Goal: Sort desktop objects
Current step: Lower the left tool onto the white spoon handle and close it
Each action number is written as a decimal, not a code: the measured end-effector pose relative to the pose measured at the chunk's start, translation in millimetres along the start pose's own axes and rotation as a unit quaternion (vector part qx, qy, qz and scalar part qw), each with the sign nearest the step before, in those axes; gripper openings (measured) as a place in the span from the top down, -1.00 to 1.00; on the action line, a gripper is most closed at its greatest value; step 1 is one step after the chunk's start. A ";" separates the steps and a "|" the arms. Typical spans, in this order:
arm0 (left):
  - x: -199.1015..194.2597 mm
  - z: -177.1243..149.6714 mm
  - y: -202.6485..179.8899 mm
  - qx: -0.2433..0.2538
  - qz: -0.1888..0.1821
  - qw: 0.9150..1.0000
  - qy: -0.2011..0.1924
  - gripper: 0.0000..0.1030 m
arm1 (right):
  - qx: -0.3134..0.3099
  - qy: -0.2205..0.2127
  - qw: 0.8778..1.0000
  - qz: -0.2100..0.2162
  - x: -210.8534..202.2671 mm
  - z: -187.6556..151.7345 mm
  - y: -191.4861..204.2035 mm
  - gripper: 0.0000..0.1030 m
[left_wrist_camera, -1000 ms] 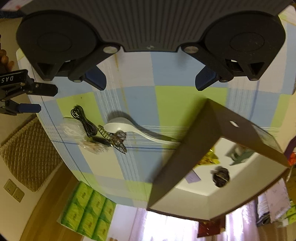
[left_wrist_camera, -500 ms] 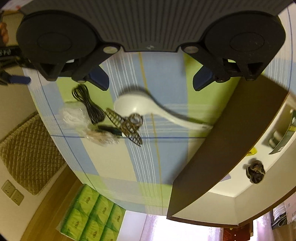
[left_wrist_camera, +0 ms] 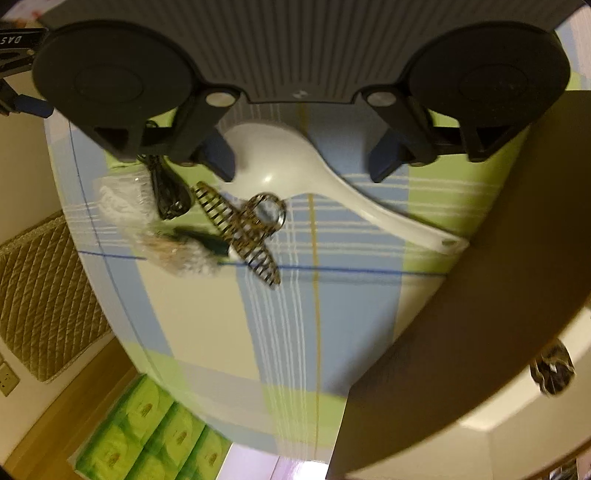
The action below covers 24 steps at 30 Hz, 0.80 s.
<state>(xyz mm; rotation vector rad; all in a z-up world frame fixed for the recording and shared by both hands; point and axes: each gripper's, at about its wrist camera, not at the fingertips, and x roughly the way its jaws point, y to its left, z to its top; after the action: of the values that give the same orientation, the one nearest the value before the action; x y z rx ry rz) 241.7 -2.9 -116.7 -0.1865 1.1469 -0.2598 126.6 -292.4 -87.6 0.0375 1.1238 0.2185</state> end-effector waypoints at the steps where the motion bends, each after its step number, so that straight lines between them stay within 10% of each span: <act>1: 3.7 -0.9 2.0 -0.003 -0.004 1.000 0.005 0.04 | 0.000 0.001 1.000 -0.001 1.2 0.4 -0.1 -0.96; 8: 3.1 -13.0 8.3 0.018 -0.030 0.999 0.013 0.93 | -0.004 0.004 1.000 -0.002 6.9 4.1 -0.5 -0.96; 24: -38.0 -54.3 35.2 0.032 -0.048 0.998 0.027 0.97 | -0.036 0.005 0.999 0.004 17.8 9.2 7.5 -0.96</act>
<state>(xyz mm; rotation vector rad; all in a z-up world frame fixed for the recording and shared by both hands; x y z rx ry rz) 181.0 41.3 -115.1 -0.1794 1.1838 -0.3884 141.1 -280.9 -98.4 -0.0228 1.1253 0.2650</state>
